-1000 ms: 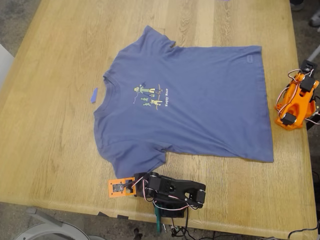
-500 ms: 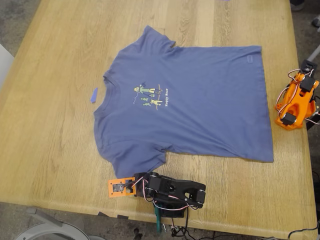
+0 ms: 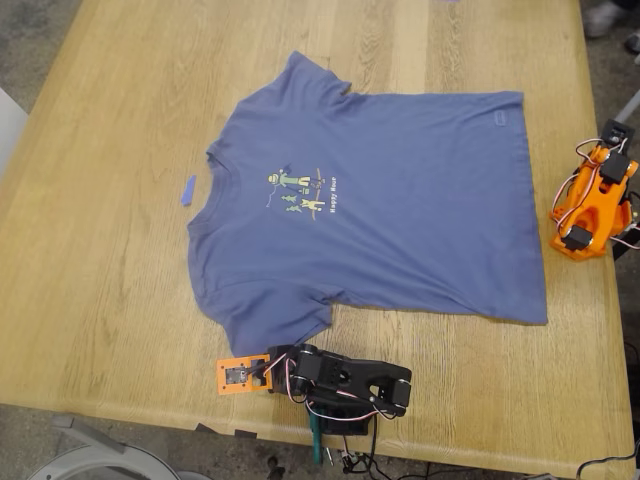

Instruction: Fold a T-shirt

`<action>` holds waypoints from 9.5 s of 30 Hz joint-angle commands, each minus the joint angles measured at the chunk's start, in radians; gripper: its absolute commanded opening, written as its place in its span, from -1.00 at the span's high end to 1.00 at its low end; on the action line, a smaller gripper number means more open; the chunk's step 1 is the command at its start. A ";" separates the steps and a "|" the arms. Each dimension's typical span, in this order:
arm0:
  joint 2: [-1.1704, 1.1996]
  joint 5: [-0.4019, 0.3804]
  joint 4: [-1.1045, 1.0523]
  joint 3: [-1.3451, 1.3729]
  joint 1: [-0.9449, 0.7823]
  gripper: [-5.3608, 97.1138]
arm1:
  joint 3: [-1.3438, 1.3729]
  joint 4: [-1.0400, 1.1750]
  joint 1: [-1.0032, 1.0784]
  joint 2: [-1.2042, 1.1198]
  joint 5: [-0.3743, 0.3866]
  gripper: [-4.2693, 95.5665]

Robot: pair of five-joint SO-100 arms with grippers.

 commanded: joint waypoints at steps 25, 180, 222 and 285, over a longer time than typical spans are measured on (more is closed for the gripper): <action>0.110 0.029 -0.264 -0.021 0.021 0.89 | 0.018 -0.295 -0.044 -0.002 -0.034 0.69; -2.813 0.268 -0.545 -2.191 0.788 0.38 | -1.436 -1.094 -2.118 -1.910 0.261 0.41; -2.844 0.218 -0.548 -2.232 0.833 0.89 | -1.436 -1.088 -2.158 -2.063 0.402 0.40; -2.750 0.209 -0.494 -2.232 0.870 0.88 | -2.088 -0.330 -2.399 -2.632 0.673 0.80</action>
